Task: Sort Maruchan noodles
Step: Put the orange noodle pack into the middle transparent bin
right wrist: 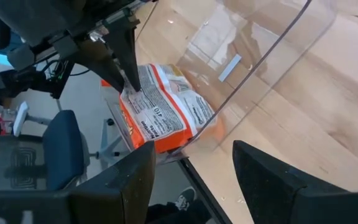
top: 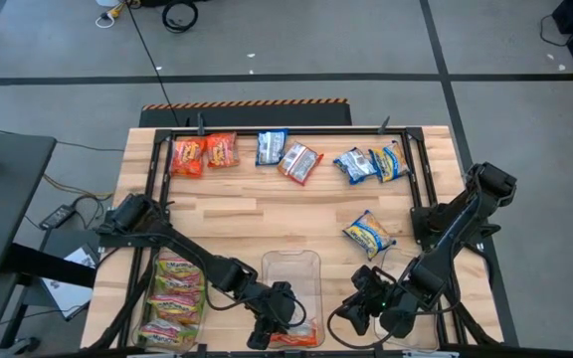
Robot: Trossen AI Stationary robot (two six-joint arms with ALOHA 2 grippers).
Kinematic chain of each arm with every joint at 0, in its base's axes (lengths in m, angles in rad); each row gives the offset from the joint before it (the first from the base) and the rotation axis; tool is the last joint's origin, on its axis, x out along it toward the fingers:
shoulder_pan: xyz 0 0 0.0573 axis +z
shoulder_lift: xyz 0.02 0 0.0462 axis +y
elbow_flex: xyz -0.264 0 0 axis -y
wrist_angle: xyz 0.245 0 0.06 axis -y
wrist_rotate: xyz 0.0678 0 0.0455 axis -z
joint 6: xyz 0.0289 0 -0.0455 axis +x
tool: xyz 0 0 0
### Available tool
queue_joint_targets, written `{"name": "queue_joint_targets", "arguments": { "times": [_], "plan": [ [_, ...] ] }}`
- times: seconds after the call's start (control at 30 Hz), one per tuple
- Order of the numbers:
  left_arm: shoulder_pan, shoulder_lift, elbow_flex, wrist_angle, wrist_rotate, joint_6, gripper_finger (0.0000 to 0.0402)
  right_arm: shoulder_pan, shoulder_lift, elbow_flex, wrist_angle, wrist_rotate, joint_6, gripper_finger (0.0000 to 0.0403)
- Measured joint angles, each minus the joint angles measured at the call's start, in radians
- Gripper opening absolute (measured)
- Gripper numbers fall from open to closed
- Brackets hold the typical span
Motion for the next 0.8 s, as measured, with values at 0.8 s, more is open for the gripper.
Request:
{"name": "queue_joint_targets", "arguments": {
  "times": [0.8],
  "plan": [
    [0.062, -0.208, 0.034, -0.362, -0.04, -0.003, 0.0136, -0.056, 0.007, 0.0, -0.003, 0.004, -0.144, 0.022]
  ]
}}
